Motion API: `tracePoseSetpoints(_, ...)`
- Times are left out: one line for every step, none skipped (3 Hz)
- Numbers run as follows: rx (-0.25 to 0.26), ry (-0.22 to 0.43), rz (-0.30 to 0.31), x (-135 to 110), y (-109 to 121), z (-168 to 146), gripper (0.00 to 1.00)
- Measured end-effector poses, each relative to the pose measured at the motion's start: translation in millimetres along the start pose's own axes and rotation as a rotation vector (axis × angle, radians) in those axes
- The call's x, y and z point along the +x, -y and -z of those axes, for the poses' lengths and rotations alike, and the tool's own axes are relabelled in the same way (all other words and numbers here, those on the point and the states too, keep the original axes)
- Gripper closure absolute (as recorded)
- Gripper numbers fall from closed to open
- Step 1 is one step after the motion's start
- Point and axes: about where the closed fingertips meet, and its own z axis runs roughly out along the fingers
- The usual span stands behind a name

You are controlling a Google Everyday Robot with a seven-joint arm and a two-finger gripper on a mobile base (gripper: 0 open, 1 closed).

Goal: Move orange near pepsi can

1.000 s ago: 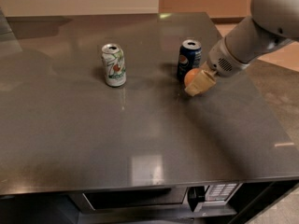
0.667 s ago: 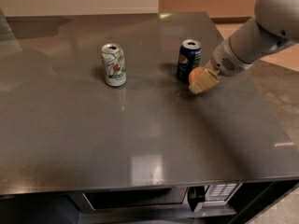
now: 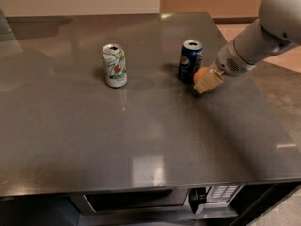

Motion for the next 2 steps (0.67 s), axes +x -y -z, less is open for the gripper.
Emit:
tracePoseSetpoints(-0.007,-0.004,0.006,-0.4,5.2,-6.3,0.6)
tracePoseSetpoints(-0.017,-0.005,0.01,-1.4,9.5,-12.1,0.37)
